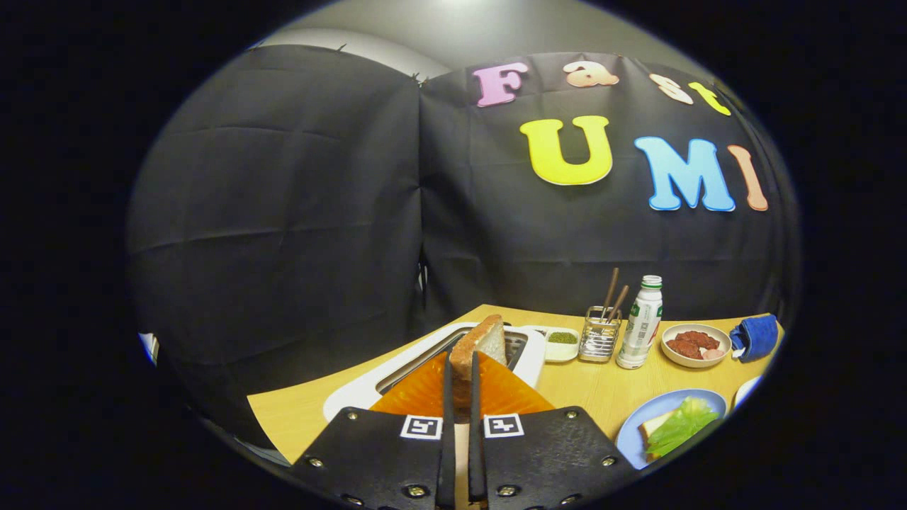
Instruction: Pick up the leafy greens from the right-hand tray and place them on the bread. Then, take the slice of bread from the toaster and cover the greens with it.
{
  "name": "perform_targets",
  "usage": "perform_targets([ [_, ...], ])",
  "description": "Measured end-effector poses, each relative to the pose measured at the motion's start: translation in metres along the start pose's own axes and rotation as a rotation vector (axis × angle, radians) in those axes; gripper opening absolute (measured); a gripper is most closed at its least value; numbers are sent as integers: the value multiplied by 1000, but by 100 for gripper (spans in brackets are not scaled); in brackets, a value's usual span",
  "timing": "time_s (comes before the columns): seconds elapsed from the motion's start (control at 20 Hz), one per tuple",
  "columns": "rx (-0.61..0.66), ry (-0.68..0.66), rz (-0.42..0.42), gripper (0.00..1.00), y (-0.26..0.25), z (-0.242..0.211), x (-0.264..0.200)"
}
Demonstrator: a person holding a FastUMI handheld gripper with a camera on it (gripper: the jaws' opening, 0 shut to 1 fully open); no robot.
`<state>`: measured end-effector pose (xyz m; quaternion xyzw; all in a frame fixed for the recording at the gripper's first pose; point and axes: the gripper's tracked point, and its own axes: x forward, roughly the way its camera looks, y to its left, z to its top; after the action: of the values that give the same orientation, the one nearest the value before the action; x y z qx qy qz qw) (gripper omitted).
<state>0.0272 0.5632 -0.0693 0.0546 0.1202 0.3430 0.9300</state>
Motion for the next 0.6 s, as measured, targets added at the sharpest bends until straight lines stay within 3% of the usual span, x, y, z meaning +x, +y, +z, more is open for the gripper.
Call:
perform_targets([
  [0.6, 163, -160, 79, 7, -20, 64, -41],
])
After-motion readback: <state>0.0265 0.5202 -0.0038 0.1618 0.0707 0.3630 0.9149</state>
